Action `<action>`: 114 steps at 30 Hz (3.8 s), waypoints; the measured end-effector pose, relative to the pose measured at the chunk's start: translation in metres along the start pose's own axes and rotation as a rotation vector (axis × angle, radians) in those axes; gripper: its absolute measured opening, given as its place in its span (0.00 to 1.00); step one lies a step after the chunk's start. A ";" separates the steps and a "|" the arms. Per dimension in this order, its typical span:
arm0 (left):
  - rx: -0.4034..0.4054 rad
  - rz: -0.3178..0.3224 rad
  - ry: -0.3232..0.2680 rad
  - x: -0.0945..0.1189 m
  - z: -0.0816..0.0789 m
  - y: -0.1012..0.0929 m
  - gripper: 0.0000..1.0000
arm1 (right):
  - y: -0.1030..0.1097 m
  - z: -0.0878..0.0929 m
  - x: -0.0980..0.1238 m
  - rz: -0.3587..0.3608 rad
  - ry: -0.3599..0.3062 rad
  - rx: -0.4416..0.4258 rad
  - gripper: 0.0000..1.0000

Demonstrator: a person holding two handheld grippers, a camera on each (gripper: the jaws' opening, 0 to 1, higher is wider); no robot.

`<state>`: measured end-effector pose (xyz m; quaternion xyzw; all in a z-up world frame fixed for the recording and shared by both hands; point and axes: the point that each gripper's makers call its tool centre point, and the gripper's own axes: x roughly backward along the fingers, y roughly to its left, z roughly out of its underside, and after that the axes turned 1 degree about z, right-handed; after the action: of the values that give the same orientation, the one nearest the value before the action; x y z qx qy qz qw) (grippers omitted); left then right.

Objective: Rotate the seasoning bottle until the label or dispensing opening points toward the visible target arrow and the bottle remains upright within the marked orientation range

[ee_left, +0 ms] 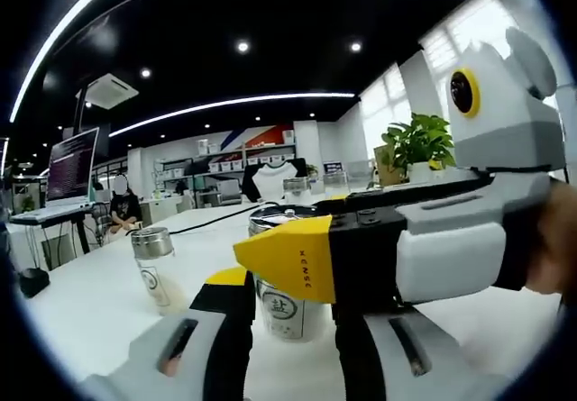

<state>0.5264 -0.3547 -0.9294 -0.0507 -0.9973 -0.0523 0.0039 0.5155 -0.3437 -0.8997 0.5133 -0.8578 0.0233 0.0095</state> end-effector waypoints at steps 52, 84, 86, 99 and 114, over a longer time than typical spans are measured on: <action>0.051 0.018 0.062 0.017 0.019 0.047 0.46 | -0.018 0.001 -0.054 -0.289 -0.007 -0.017 0.28; 0.121 -0.050 0.125 0.029 0.030 0.051 0.96 | -0.016 -0.004 -0.066 -0.359 -0.007 -0.027 0.29; 0.143 -0.043 0.122 0.029 0.030 0.051 0.97 | -0.017 -0.003 -0.067 -0.359 -0.002 -0.023 0.29; 0.138 -0.037 0.135 0.030 0.034 0.048 0.95 | -0.015 0.004 -0.073 -0.366 0.015 -0.028 0.29; 0.129 -0.012 0.142 0.032 0.033 0.044 0.94 | -0.013 0.015 -0.079 -0.370 0.047 -0.032 0.29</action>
<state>0.4991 -0.3043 -0.9573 -0.0404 -0.9961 0.0085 0.0777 0.5648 -0.2812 -0.9171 0.6613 -0.7487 0.0196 0.0420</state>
